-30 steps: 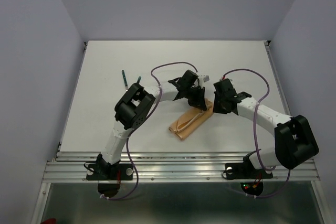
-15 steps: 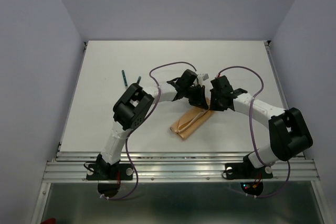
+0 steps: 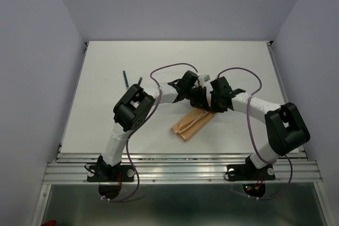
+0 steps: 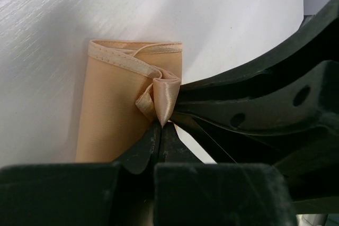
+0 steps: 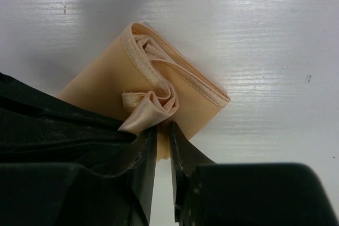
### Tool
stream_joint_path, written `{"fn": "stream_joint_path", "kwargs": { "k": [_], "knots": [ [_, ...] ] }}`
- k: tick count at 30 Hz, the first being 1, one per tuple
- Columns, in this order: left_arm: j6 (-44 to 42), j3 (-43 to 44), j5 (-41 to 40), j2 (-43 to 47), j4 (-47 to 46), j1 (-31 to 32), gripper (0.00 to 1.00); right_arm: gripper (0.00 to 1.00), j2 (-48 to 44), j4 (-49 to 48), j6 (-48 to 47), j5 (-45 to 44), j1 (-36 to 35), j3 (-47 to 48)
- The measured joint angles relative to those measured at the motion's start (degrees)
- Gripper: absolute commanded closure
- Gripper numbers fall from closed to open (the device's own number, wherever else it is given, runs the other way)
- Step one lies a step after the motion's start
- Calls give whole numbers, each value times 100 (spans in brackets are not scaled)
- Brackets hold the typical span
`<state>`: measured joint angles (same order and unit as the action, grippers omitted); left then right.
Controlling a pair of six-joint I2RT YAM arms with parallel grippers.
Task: Fold the napkin into a case and place the utensils inside
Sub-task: Stuff the top corner of the smaller-rectangle-folded napkin into the folded napkin.
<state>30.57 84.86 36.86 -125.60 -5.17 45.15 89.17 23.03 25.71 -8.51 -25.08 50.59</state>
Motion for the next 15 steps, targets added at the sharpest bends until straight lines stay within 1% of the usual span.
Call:
{"fn": "stream_joint_path", "kwargs": {
  "k": [2, 5, 6, 7, 15],
  "knots": [
    [2, 0, 13, 9, -9, 0, 100, 84, 44, -13, 4, -31, 0, 4],
    [9, 0, 26, 22, -22, 0, 100, 90, 66, -37, 4, -122, 0, 7],
    [15, 0, 33, 24, -28, 0, 100, 93, 66, -42, 7, -149, 0, 7],
    [17, 0, 42, 24, -37, 0, 100, 99, 68, -50, 15, -184, 0, 7],
    [42, 0, 57, 24, -57, 0, 100, 99, 66, -57, 157, -358, 0, 7]
  ]
}}
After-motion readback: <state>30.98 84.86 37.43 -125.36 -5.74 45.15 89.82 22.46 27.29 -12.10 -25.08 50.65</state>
